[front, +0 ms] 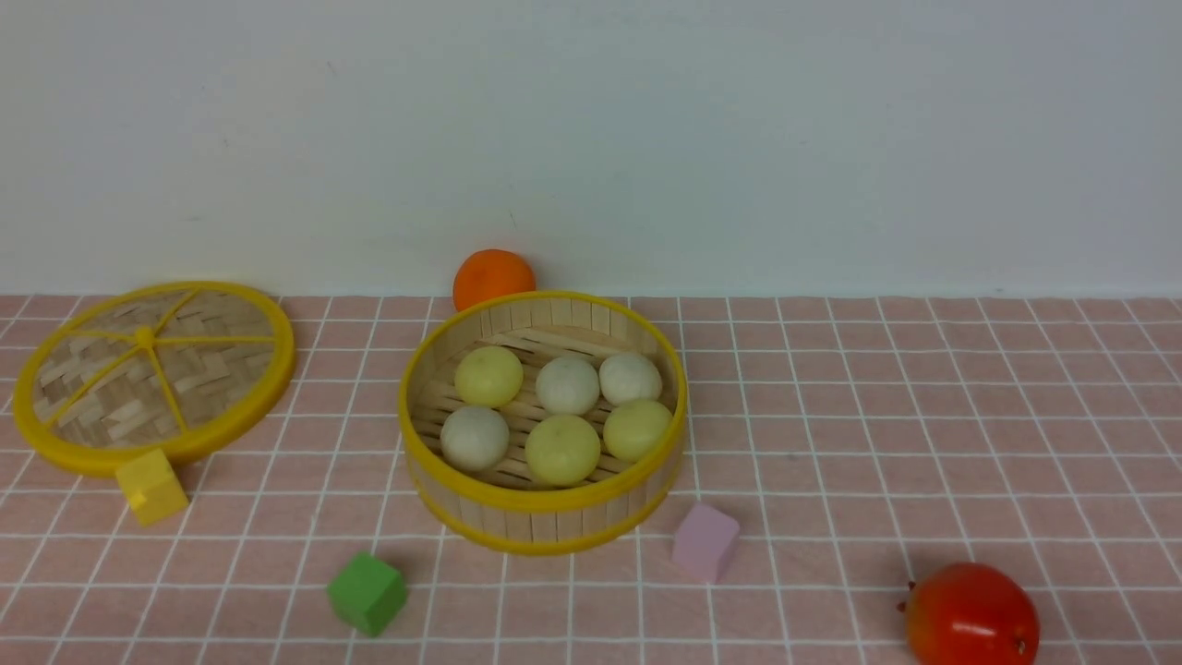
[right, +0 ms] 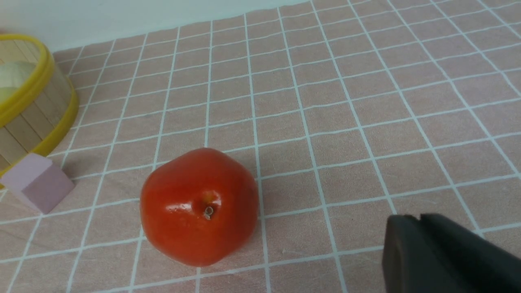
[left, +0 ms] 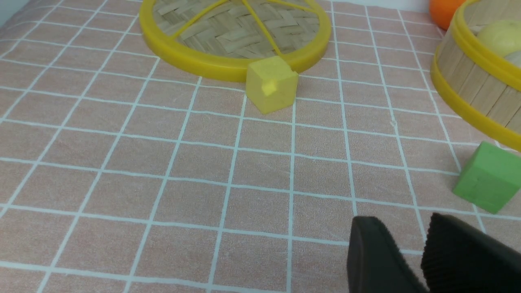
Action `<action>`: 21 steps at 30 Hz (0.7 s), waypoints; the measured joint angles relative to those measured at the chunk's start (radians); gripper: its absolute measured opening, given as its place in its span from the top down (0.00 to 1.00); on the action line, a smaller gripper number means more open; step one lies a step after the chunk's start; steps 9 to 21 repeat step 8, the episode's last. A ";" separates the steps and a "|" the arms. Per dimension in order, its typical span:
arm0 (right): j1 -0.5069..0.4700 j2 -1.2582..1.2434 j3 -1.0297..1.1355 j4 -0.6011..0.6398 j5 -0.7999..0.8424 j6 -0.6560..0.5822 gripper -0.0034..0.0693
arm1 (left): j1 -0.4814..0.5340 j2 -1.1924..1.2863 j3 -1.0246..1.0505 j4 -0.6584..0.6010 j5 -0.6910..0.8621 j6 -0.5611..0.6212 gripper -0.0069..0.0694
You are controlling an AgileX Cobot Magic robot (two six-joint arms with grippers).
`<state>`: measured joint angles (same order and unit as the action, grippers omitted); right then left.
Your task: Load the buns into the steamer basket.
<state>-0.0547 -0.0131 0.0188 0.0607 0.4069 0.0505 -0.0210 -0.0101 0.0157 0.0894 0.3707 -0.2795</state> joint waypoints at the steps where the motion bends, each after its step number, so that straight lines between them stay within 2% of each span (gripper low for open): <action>1: 0.000 0.000 0.000 0.000 0.000 0.000 0.84 | 0.000 0.000 0.000 0.000 0.000 0.000 0.60; 21: 0.000 0.000 0.000 0.000 0.000 0.000 0.83 | 0.000 0.000 0.000 0.000 0.000 0.000 0.60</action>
